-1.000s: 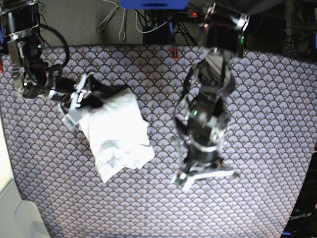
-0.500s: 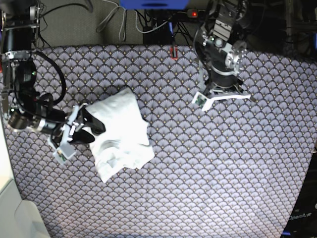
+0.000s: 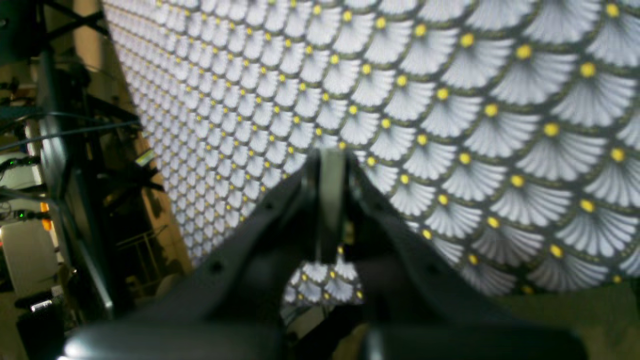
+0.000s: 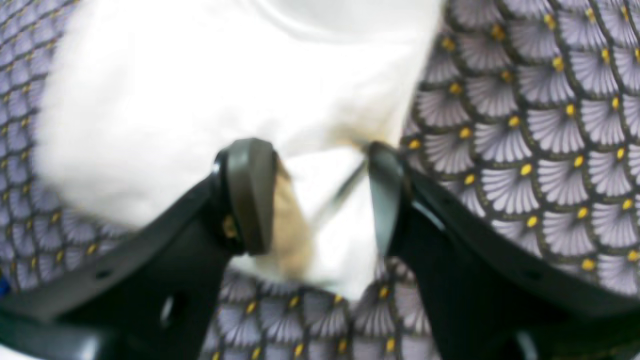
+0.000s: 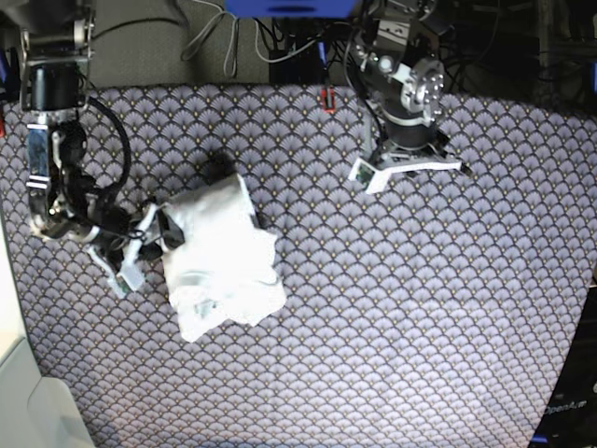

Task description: Fold the T-shirt properly

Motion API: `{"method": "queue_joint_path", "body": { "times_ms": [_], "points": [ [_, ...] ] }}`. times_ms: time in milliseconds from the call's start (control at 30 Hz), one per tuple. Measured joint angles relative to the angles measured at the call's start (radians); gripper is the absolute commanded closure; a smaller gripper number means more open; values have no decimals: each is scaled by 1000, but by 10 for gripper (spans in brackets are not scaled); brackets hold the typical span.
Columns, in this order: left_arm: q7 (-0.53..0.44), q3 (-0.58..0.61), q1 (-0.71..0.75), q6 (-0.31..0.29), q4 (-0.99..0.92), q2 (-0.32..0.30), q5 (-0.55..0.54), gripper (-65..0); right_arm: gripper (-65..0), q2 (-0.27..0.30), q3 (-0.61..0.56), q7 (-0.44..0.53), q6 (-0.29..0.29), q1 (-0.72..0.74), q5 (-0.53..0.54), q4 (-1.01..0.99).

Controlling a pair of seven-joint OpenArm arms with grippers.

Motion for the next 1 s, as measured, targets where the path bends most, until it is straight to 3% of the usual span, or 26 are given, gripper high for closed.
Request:
{"method": "queue_joint_path", "body": {
  "times_ms": [133, 233, 400, 667, 1000],
  "points": [
    [0, -1, -7, 1, 1, -1, 6, -3, -312, -1, 35, 108, 14, 4, 31, -135],
    [3, -1, -21, 0, 1, -2, 6, -3, -312, -1, 65, 124, 13, -27, 32, -126],
    [3, -2, -76, 3, 2, 2, 6, -3, -312, -1, 76, 105, 5, -82, 16, -38],
    [6, -1, -143, 3, -2, 75, 8, -3, -312, -26, 77, 102, -6, -170, -1, 72],
    [5, -5, -129, 4, -3, 69, 6, -3, -312, -60, 81, 87, -11, -168, -8, 80]
  ]
}}
